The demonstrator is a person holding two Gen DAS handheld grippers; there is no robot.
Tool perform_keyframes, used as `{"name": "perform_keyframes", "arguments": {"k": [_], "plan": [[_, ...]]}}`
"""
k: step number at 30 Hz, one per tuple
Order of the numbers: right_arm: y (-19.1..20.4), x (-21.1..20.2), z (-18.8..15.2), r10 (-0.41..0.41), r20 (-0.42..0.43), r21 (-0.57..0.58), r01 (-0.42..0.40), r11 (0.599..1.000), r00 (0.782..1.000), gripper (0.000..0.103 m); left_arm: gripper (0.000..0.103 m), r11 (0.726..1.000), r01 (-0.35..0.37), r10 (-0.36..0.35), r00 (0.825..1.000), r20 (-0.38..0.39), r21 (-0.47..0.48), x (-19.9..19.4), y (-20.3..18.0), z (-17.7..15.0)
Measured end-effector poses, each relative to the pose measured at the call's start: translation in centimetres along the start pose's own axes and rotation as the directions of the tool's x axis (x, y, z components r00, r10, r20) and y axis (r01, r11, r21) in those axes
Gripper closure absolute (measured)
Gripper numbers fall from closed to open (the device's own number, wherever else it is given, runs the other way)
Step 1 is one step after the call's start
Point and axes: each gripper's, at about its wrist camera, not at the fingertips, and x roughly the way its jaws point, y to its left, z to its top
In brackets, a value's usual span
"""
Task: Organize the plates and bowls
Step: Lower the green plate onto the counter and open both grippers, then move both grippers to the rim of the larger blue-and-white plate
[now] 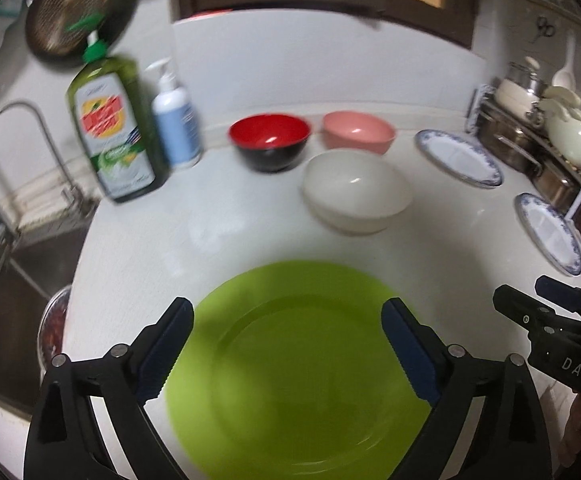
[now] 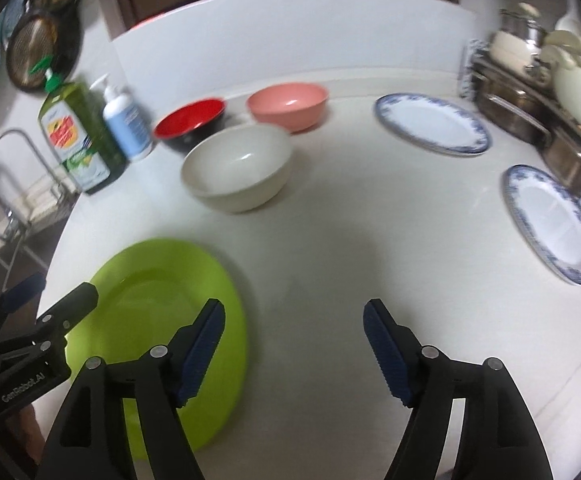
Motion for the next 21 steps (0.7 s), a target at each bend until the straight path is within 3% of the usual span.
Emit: {"name": "perform_keyframes", "arguments": {"k": [12, 21], "plan": [[-9.6, -4.1, 1.3, -0.14, 0.088, 0.142, 0.126, 0.982, 0.986, 0.029, 0.005, 0.981, 0.156, -0.165, 0.983, 0.075, 0.119, -1.2, -11.3, 5.3], [-19.4, -7.4, 2.7, -0.324, 0.133, 0.291, 0.275, 0.916, 0.937, 0.029, 0.005, 0.954, 0.22, -0.245, 0.964, 0.105, 0.205, -0.7, -20.1, 8.6]]}}
